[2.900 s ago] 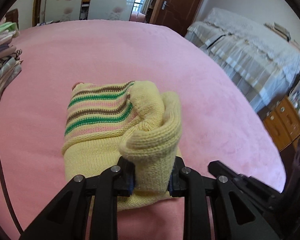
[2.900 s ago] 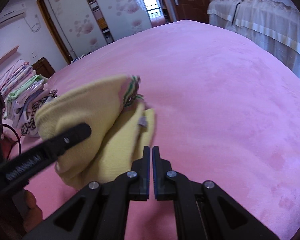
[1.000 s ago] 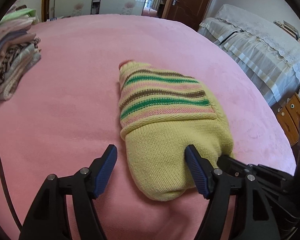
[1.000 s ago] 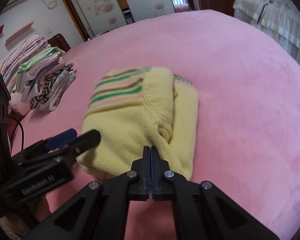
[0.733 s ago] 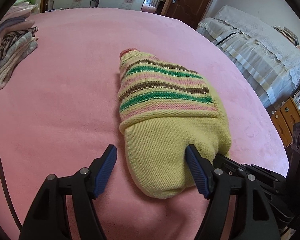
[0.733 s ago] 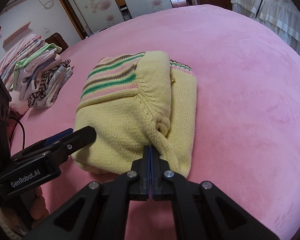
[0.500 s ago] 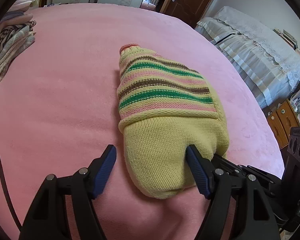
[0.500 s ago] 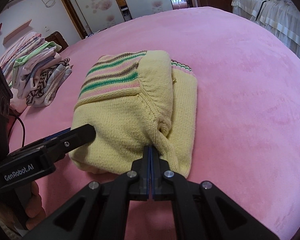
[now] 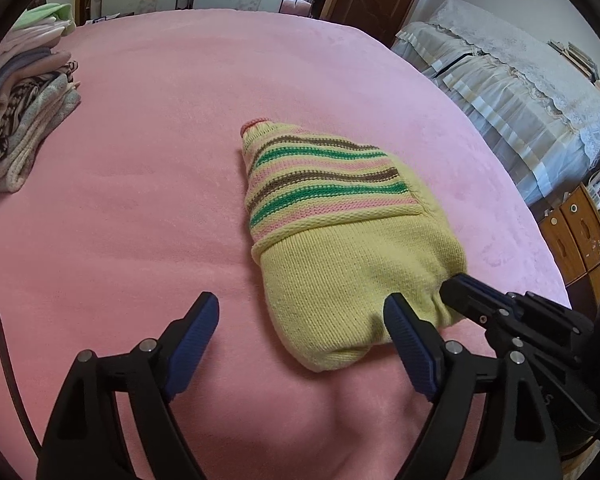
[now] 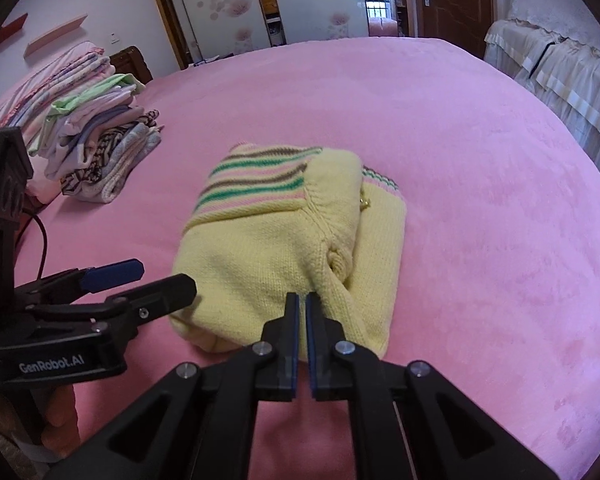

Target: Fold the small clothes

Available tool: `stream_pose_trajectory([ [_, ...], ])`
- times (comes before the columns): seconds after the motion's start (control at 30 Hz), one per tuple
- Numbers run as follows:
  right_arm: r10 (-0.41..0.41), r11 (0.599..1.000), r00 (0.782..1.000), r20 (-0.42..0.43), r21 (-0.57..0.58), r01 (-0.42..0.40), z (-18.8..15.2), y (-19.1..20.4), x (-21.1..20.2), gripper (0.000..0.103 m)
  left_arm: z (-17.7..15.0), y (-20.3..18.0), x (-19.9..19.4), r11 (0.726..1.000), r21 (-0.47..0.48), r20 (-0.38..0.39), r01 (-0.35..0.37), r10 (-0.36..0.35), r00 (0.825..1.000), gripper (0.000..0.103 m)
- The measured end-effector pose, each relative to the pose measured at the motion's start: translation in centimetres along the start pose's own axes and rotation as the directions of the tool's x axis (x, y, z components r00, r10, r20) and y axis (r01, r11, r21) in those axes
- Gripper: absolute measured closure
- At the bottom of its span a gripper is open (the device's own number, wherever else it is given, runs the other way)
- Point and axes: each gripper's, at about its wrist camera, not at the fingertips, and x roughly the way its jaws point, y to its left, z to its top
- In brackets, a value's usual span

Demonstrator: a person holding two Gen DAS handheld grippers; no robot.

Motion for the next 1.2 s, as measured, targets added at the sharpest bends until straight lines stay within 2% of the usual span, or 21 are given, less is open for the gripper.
stream_pose_trajectory([
  [0.03, 0.003, 1.000, 1.000, 0.006, -0.003, -0.003, 0.2, 0.1, -0.3, 0.091, 0.1, -0.1, -0.2, 1.000, 0.005, 0.001, -0.005, 0.005, 1.000, 0.015],
  [0.1, 0.006, 1.000, 1.000, 0.018, -0.016, -0.006, 0.5, 0.2, -1.1, 0.082, 0.3, -0.3, -0.6, 1.000, 0.011, 0.000, -0.023, 0.023, 1.000, 0.005],
  [0.13, 0.003, 1.000, 1.000, 0.023, -0.023, -0.003, 0.7, 0.4, -1.2, 0.079, 0.4, -0.2, -0.8, 1.000, 0.012, -0.002, -0.027, 0.028, 1.000, 0.003],
  [0.2, -0.013, 0.999, 0.999, 0.036, -0.036, 0.014, 0.9, 0.5, -1.8, 0.062, 0.6, -0.3, -1.1, 0.999, 0.011, -0.008, -0.033, 0.033, 0.999, 0.003],
  [0.27, -0.026, 0.999, 0.998, 0.058, -0.038, 0.028, 1.1, 0.5, -2.6, 0.052, 0.9, -0.4, -1.4, 0.999, 0.011, -0.018, -0.043, 0.043, 0.999, 0.003],
  [0.4, -0.038, 0.999, 0.997, 0.073, -0.031, 0.040, 1.8, -0.2, -3.9, 0.039, 1.6, 0.1, -2.3, 1.000, 0.010, -0.010, -0.030, 0.030, 0.999, 0.003],
  [0.53, -0.058, 0.998, 0.995, 0.084, -0.031, 0.061, 2.4, -0.7, -4.9, 0.033, 2.5, 0.8, -3.9, 1.000, 0.011, 0.016, -0.024, 0.023, 1.000, 0.003],
  [0.67, -0.087, 0.996, 0.992, 0.089, -0.025, 0.090, 2.7, -1.4, -5.9, 0.029, 3.2, 1.5, -5.7, 0.998, 0.008, 0.072, -0.062, 0.061, 0.996, 0.003],
  [0.8, -0.100, 0.994, 0.992, 0.080, -0.025, 0.102, 3.1, -1.9, -6.4, 0.023, 3.6, 2.1, -7.6, 1.000, 0.013, 0.140, -0.017, 0.015, 0.990, 0.003],
  [0.93, -0.092, 0.996, 0.994, 0.067, 0.001, 0.092, 3.4, -2.4, -6.3, 0.023, 4.0, 2.2, -7.8, 1.000, 0.006, 0.101, 0.027, -0.028, 0.995, 0.003],
  [1.0, -0.072, 0.997, 0.996, 0.053, 0.024, 0.071, 3.5, -2.8, -6.2, 0.023, 4.2, 2.1, -7.4, 1.000, 0.015, 0.060, 0.013, -0.014, 0.998, 0.003],
  [1.13, -0.033, 0.996, 0.999, 0.028, 0.082, 0.030, 3.8, -3.7, -5.9, 0.022, 4.4, 1.6, -6.9, 0.999, 0.045, 0.057, -0.016, 0.014, 0.998, 0.003],
  [1.2, -0.008, 0.994, 1.000, 0.018, 0.110, 0.006, 4.0, -4.2, -5.7, 0.017, 4.7, 1.4, -6.3, 0.998, 0.057, 0.043, -0.025, 0.022, 0.999, 0.003],
])
